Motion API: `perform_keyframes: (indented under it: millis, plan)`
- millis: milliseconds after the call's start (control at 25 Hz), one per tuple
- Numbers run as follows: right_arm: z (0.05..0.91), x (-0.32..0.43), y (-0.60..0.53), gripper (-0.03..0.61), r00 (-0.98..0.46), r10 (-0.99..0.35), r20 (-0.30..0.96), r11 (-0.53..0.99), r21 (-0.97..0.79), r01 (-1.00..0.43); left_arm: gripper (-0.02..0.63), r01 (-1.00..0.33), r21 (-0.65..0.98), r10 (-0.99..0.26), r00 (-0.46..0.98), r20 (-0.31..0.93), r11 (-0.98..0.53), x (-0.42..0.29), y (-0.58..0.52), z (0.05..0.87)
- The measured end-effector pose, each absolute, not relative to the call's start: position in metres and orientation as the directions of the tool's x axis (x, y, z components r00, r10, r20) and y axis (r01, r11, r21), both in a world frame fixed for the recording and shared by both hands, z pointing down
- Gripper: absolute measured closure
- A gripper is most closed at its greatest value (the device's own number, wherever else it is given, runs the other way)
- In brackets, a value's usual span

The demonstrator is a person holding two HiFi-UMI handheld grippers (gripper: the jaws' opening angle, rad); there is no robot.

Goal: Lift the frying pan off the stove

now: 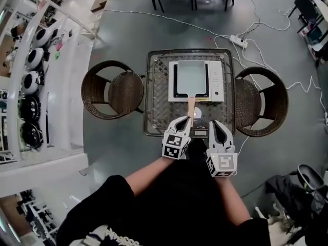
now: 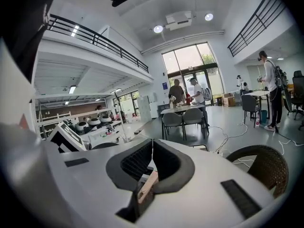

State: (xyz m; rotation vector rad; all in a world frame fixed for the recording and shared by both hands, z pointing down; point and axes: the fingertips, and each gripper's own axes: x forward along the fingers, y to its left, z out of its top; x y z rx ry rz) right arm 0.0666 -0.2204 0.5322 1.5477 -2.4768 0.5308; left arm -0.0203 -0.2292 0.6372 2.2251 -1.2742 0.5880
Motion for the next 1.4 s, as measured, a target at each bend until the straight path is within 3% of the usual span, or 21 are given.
perform_keyframes:
  millis: [200, 400, 600, 760, 1280, 1400]
  plan:
    - [0.544, 0.069, -0.252, 0.548, -0.507, -0.781, 0.364, 0.472, -0.188, -0.861, 0.586, -0.890, 0.222, -0.617, 0.440, 0.653, -0.400, -0.021, -0.255, 0.672]
    - [0.549, 0.075, -0.282, 0.548, -0.527, -0.764, 0.373, 0.496, -0.184, -0.849, 0.496, -0.903, 0.295, -0.536, 0.423, 0.730, -0.311, -0.017, -0.275, 0.713]
    - [0.552, 0.086, -0.298, 0.548, -0.523, -0.765, 0.376, 0.476, -0.218, -0.852, 0.367, -0.923, 0.293, -0.461, 0.380, 0.802, -0.251, -0.011, -0.291, 0.754]
    - [0.564, 0.105, -0.308, 0.548, -0.503, -0.772, 0.387, 0.435, -0.256, -0.864, 0.336, -0.935, 0.304, -0.411, 0.355, 0.840, -0.186, -0.006, -0.300, 0.782]
    - [0.580, 0.146, -0.354, 0.548, -0.475, -0.781, 0.406, 0.396, -0.267, -0.879, 0.337, -0.923, 0.358, -0.154, 0.378, 0.913, -0.143, 0.009, -0.300, 0.832]
    - [0.581, 0.154, -0.358, 0.548, -0.468, -0.785, 0.406, 0.381, -0.278, -0.882, 0.388, -0.922, 0.362, -0.136, 0.379, 0.915, -0.135, 0.010, -0.302, 0.837]
